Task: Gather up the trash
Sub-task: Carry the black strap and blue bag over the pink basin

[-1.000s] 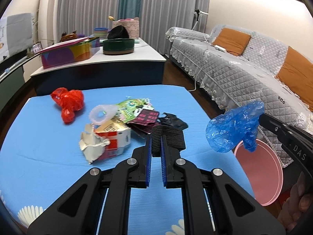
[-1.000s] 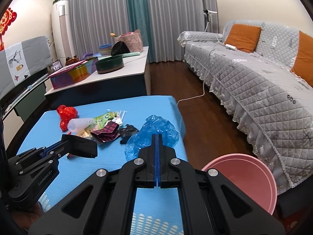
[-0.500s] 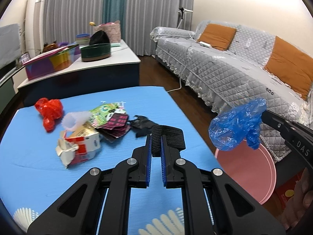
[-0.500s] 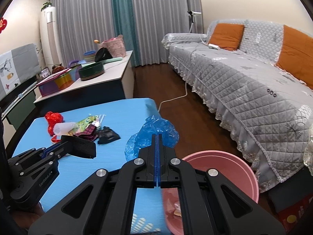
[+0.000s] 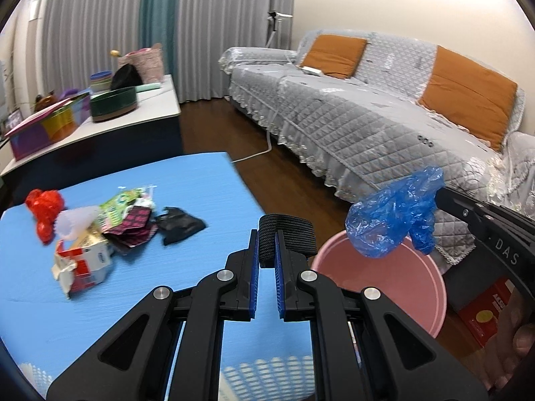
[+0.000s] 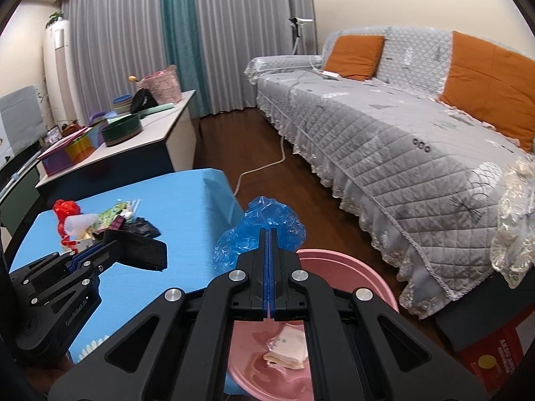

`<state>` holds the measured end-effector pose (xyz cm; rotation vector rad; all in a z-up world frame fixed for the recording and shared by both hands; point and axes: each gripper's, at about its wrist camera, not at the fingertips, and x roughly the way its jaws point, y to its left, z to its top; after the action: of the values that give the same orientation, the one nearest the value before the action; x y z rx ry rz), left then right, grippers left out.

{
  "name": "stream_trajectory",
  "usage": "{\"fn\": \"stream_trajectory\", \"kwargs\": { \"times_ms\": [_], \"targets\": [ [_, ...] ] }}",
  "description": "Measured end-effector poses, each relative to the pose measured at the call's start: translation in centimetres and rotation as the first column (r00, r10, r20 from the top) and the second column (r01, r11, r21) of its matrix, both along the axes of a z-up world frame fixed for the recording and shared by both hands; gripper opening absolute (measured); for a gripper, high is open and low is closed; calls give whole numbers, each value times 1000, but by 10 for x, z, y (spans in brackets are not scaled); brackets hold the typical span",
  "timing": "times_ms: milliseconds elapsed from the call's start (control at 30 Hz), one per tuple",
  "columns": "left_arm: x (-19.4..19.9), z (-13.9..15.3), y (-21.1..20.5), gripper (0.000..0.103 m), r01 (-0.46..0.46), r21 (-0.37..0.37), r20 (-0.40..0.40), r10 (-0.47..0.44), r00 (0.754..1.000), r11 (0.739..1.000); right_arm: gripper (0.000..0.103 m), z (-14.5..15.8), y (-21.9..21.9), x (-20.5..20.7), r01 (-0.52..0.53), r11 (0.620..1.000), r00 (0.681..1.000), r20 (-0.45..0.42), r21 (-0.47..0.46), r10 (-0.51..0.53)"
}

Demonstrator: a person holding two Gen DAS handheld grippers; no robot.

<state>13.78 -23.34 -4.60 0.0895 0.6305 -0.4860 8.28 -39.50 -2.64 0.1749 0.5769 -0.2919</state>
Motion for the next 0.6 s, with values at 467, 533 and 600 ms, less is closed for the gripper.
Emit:
{"fn": "stream_trajectory", "kwargs": {
  "times_ms": [467, 533, 600],
  "targets": [
    [-15, -14, -56, 8, 130, 9, -38, -130, 991, 991, 0, -8, -42, -27, 103, 995, 994, -37, -17, -104],
    [-17, -16, -62, 8, 141, 10, -46, -141, 989, 990, 0, -9, -46, -29, 113, 993, 993, -43, -19, -114],
    [-18, -18, -68, 8, 154, 13, -53, -153, 987, 988, 0, -11, -51, -31, 123, 992, 991, -49, -18, -124]
  ]
}}
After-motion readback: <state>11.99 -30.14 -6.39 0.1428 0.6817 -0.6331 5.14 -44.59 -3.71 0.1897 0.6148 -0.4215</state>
